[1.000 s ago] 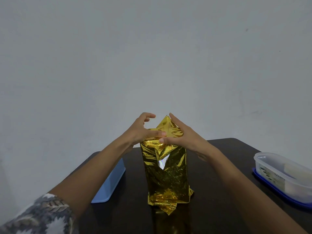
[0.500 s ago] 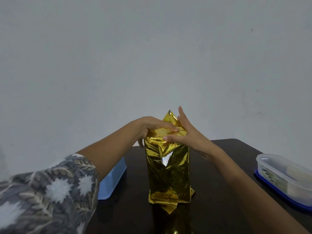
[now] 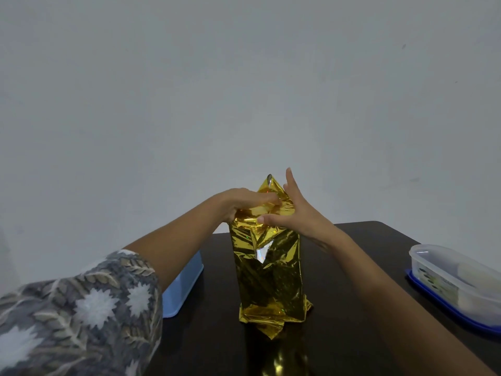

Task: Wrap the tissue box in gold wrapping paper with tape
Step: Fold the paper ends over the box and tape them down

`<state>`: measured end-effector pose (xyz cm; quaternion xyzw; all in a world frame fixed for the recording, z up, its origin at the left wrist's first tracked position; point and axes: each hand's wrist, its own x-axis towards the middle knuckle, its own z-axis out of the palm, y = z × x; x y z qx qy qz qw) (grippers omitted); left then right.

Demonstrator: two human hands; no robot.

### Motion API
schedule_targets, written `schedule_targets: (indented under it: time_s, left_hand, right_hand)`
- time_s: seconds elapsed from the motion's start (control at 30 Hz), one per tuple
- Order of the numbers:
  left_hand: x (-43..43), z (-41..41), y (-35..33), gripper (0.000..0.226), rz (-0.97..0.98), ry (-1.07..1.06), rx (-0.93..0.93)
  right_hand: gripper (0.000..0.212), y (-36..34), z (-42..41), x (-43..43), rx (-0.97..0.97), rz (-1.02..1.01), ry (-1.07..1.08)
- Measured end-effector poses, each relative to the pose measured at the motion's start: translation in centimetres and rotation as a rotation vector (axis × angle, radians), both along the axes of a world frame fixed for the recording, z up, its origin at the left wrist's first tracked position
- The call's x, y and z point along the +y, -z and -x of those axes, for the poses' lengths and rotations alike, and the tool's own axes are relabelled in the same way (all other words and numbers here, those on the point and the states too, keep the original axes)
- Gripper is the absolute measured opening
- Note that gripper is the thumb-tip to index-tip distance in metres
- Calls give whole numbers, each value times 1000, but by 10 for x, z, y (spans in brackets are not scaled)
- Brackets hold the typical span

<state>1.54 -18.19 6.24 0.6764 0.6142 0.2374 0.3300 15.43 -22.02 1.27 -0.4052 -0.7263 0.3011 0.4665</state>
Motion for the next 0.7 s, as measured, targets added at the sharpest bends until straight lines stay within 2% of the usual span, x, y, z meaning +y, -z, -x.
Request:
schedule_targets:
  time_s: [0.13,0.23,0.27,0.33,0.43,0.47,0.5,0.6,0.67,0.7]
  left_hand:
    - [3,-6,2,73,17,26,-52]
    - [1,6,-1,81,27,42,-162]
    - [4,13,1,85,38,39,-229]
    - [8,28,10,101,43,81,-408]
    - [3,45,26,107,-175,172,-643]
    - [-2,50,31,109,-283,224,-627]
    - [-8,56,36,112,-391,281,-524]
    - [-23,66,49,118,-537,440,-32]
    - [-27,61,53,111,-630,465,193]
    - [-28,56,53,99,-721,458,225]
  right_hand:
    - [118,1,-3,-2,51,-15,-15]
    - [138,11,-6,-9,256,37,-75]
    - [146,19,-9,-7,320,57,-68]
    - [154,36,-14,-2,328,79,-58]
    - [154,55,-16,3,303,115,-68]
    - [152,59,-16,4,307,115,-61]
    - [151,61,-16,5,303,108,-53]
    - [158,64,-12,10,266,80,-33]
    - [159,67,-9,12,258,54,5]
    - [157,69,-7,14,255,46,23]
